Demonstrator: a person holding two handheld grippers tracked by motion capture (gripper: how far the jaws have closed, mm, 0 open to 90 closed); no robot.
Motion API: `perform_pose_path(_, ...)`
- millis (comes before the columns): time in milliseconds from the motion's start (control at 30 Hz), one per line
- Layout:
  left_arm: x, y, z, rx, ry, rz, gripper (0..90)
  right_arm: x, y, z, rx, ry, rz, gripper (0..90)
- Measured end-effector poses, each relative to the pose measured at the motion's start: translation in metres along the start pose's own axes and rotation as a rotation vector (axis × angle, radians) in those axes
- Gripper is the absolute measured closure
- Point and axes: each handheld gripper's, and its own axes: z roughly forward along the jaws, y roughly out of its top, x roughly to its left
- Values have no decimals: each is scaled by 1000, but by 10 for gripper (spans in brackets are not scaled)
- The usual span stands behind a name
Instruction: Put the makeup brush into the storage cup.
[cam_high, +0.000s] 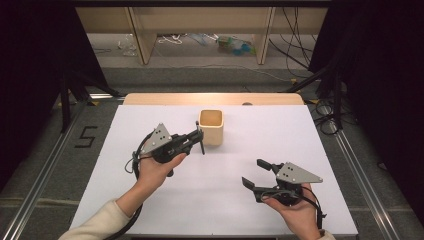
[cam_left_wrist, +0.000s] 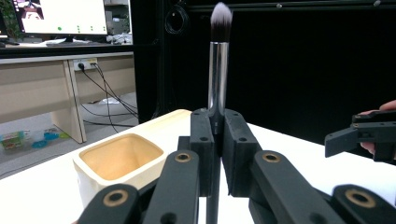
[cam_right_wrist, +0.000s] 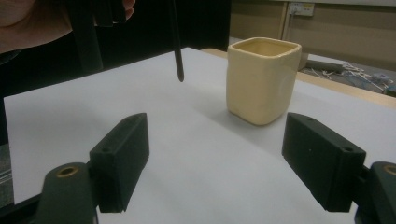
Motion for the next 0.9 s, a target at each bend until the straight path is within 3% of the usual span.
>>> perform_pose_path(300, 3, 3, 8, -3, 0, 1, 835, 2, -1, 1, -15, 12, 10, 243)
perform_pose_path(333, 4, 4, 10, -6, 1, 2, 835, 0, -1, 1, -24, 0, -16, 243)
perform_pose_path(467, 6, 5, 12, -15, -3, 2, 835, 0, -2, 1, -24, 1, -15, 243)
perform_pose_path(600, 7, 7, 15, -17, 2, -5, 835, 2, -2, 0, 7, 11, 5, 243)
perform_pose_path(733, 9, 9, 17, -24, 8, 1, 835, 2, -2, 0, 3, 1, 5, 243)
perform_pose_path(900, 11, 9, 19, -25, 17, -5, 835, 2, -2, 1, -11, 3, -17, 243)
